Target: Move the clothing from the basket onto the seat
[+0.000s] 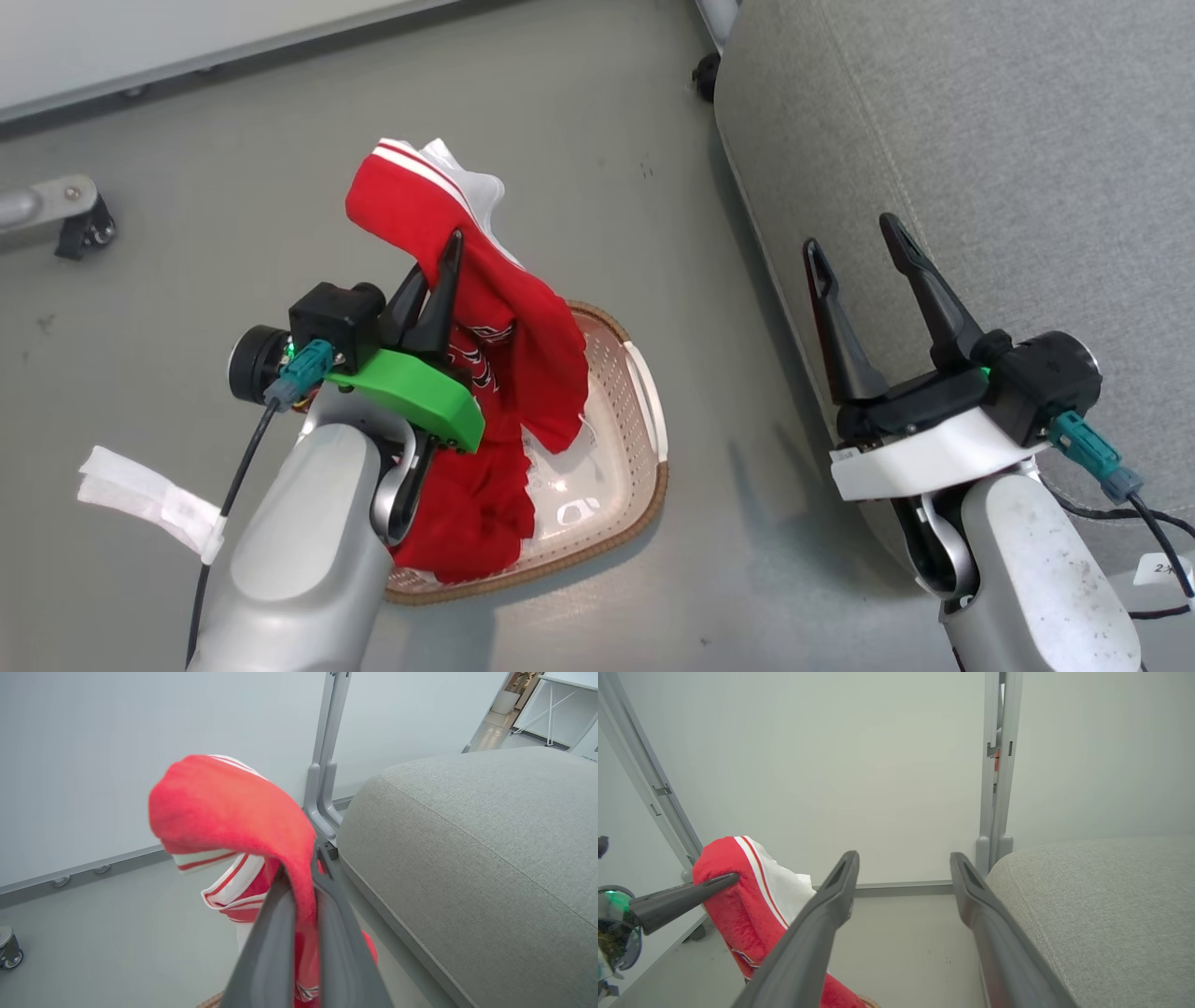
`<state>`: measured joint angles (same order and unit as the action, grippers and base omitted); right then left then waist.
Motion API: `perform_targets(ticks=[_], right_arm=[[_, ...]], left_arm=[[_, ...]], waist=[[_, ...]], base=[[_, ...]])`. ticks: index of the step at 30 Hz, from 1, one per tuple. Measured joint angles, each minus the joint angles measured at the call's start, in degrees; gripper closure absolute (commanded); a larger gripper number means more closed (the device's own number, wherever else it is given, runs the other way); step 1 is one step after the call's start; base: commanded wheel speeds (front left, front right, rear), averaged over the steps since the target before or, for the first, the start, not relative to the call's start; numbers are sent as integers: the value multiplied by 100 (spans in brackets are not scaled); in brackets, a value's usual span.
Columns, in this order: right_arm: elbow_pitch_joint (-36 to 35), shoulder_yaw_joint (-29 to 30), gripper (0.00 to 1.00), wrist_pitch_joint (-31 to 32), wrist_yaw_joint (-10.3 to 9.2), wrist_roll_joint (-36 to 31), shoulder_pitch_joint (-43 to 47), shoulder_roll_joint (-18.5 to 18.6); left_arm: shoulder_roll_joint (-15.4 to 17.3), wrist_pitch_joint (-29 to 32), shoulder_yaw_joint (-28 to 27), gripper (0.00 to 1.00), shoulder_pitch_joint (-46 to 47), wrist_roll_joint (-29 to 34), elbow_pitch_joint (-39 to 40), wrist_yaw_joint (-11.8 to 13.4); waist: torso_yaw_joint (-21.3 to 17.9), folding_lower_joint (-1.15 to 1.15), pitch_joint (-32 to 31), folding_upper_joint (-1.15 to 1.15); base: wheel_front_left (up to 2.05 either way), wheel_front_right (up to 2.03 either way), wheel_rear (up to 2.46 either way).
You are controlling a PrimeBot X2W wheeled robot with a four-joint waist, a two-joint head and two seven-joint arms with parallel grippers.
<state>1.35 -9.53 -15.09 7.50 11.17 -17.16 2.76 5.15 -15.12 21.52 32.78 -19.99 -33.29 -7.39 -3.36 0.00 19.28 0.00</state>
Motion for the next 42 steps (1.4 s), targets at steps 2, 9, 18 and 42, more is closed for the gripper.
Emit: perform_targets(ticks=[2,9,18,42], right_arm=[[25,-1,0,0,0,38,80,1],[91,-48,0,0,0,129,397,1],[80,-65,0,0,0,172,667,1],[-487,-811,0,0,0,126,587,0]], left_arm=[[11,1,-75,100,-62,54,207,0],[23,0,-48,100,-124,198,934,0],[16,0,406,100,346,241,1650,0],[66,93,901,100,709,111,2016,11]], waist=[[23,0,-163,0],[70,0,-738,0],[147,0,-1253,0],[245,0,-1486,0]], base=[[0,0,0],[0,0,0],[0,0,0],[0,0,0]])
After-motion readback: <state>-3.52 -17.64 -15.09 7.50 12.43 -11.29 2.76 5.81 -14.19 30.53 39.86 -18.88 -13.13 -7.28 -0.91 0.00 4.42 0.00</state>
